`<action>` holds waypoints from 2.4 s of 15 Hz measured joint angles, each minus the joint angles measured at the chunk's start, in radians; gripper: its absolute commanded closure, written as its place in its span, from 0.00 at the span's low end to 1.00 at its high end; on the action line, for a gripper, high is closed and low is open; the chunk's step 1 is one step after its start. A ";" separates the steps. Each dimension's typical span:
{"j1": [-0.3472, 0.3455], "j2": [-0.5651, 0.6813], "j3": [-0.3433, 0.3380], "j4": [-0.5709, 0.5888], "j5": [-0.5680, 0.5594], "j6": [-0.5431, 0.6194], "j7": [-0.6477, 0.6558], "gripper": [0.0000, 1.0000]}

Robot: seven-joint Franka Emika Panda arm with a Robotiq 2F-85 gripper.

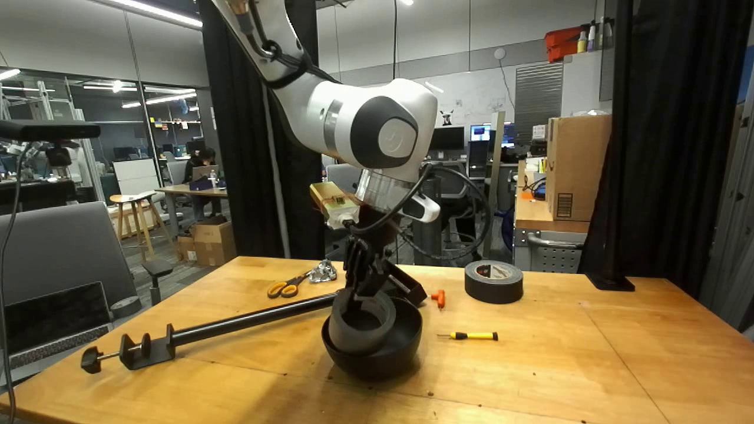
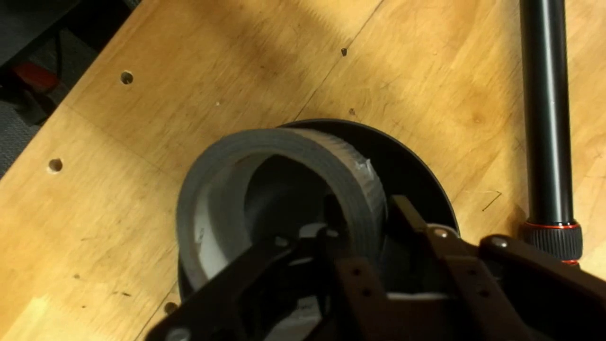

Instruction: Remove the object in the bowl then put the scissors and tape inside.

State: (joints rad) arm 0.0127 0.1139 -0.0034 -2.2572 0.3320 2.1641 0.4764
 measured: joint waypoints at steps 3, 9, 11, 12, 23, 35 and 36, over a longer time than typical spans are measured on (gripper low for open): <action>0.001 0.016 0.000 0.006 0.000 -0.002 0.000 0.15; 0.004 0.019 0.000 0.035 -0.011 -0.015 0.001 0.27; 0.012 0.006 0.001 0.051 -0.020 -0.015 0.002 0.35; 0.017 -0.006 0.002 0.058 -0.027 -0.015 0.005 0.43; 0.083 -0.126 0.087 0.080 -0.147 -0.021 0.127 0.00; 0.251 -0.040 0.274 0.080 -0.301 -0.003 0.052 0.00; 0.276 -0.005 0.288 0.088 -0.331 0.015 0.070 0.00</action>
State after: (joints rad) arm 0.2884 0.1091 0.2850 -2.1691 0.0008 2.1788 0.5464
